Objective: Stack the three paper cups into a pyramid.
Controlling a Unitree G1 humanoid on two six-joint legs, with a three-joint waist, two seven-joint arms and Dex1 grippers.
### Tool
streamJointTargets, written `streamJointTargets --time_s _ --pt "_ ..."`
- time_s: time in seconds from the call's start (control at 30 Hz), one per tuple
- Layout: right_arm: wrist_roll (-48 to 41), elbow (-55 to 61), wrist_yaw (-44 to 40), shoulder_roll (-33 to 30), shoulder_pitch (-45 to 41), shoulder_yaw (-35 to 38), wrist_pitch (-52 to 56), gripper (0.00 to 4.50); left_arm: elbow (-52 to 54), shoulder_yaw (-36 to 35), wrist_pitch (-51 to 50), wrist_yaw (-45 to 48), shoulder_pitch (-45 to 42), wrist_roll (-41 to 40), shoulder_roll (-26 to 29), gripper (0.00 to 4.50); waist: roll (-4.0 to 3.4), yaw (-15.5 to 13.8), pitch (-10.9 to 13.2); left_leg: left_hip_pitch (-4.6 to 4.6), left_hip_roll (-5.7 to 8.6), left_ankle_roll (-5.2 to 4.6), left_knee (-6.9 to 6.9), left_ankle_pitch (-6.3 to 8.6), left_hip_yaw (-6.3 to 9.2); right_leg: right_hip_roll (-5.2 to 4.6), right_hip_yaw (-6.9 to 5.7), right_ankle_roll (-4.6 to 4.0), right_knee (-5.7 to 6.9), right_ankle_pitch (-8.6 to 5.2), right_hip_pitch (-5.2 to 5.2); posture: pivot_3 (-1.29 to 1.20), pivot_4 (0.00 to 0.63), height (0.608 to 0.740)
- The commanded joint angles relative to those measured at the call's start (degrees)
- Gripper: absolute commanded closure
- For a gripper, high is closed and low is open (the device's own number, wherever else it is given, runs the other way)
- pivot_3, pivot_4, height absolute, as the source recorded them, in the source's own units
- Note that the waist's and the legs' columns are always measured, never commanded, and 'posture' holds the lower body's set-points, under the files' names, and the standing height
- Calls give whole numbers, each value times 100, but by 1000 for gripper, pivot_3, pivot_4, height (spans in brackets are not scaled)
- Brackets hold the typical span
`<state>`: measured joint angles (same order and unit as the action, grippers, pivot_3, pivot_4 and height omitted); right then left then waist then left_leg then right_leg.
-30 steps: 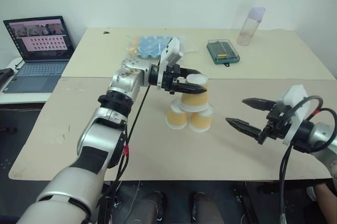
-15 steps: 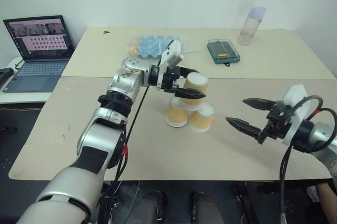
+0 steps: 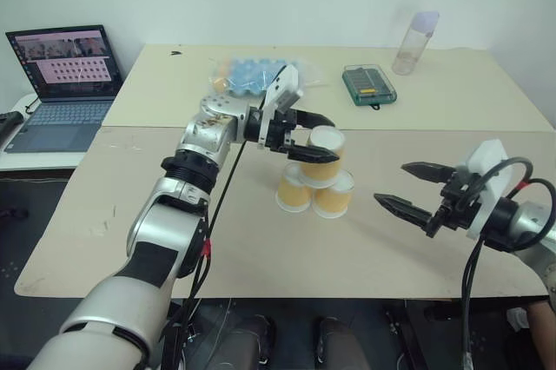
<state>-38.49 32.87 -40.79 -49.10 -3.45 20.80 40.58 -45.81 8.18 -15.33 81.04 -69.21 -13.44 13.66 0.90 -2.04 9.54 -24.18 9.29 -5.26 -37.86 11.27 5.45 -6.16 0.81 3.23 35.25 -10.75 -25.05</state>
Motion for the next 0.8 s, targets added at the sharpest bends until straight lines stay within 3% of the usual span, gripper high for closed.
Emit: streamJointTargets --time_s 0.03,0.3,0.43,0.6,0.8 --pt "8 23 -28 -6 -107 47 -150 0 261 -241 -122 81 -333 -182 131 32 0 0 0 0 0 0 0 0 0 0 0 0 0 0 0 0 150 740" --pt "38 -45 -68 -9 -159 6 -177 0 1054 -824 -1193 95 -589 -940 410 32 0 36 0 -2 0 3 -1 -2 0 1 0 0 3 0 -3 0 150 740" --pt "46 -79 -91 -15 -191 -14 -192 0 1482 -1505 -1880 -562 -683 -1538 525 32 0 91 0 -2 0 3 -4 -2 0 2 0 0 7 0 -4 0 150 740" --pt "416 -361 319 60 -410 -110 -194 0 1145 -2475 -754 -3805 -410 -923 532 32 0 137 -1 8 0 13 -4 -8 -1 0 6 0 11 0 1 0 150 740" --pt "1231 -934 1341 222 -796 -168 -60 0 2139 -2854 -243 -6051 1096 -261 579 32 -2 129 -2 21 0 54 -2 -33 -21 -10 28 -1 48 0 -5 0 150 740"
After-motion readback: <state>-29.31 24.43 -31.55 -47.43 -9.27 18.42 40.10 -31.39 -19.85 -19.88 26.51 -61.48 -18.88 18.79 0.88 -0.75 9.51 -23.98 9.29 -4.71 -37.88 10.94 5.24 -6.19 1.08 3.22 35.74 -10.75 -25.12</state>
